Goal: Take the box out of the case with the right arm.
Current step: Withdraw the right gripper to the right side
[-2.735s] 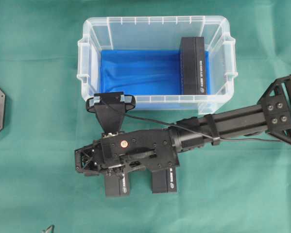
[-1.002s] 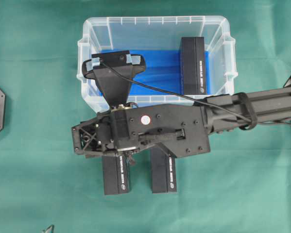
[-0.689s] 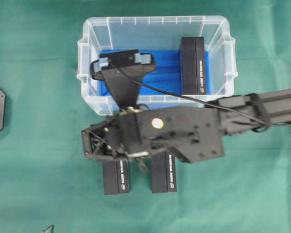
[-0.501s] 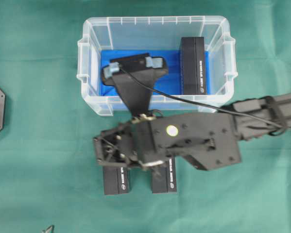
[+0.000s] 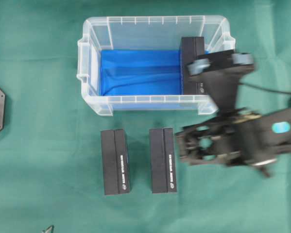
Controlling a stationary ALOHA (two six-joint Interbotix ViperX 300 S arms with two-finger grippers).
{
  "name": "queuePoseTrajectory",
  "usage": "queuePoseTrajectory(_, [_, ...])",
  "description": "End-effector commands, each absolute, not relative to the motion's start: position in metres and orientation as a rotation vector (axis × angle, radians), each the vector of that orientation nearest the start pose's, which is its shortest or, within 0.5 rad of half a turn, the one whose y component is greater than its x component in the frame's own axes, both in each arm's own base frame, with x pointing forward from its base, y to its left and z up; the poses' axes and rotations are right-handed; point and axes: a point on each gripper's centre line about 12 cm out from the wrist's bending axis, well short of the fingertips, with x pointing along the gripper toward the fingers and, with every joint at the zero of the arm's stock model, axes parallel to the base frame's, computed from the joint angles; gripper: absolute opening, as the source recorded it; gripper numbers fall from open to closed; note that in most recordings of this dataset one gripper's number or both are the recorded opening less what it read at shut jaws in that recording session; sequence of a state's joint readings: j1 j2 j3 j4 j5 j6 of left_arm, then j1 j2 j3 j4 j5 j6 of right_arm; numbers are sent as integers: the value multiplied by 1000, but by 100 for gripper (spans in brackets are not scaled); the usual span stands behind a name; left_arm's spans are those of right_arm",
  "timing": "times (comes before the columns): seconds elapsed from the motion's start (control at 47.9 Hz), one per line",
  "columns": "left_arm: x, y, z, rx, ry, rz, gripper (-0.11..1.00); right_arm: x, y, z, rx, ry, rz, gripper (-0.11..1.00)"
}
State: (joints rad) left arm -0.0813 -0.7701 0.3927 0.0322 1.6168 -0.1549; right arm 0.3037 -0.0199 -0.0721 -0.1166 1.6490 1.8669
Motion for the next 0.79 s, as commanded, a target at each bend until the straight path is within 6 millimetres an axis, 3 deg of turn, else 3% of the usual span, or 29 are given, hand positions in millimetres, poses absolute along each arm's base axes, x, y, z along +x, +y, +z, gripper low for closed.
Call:
queuePoseTrajectory(0.0, [153, -8, 388, -62, 1220, 52, 0, 313, 89, 349, 1183, 1071, -1181, 87])
queuePoseTrajectory(0.251, [152, -8, 384, -58, 1232, 54, 0, 248, 79, 343, 1211, 1056, -1181, 87])
queuePoseTrajectory(0.376, [151, -8, 382, -58, 1237, 54, 0, 226, 74, 340, 1218, 1053, -1179, 87])
queuePoseTrajectory(0.501, [152, -8, 381, -58, 1240, 54, 0, 215, 70, 337, 1221, 1051, -1174, 87])
queuePoseTrajectory(0.773, [156, -9, 379, -59, 1253, 57, 0, 215, 68, 335, 1208, 1046, -1176, 87])
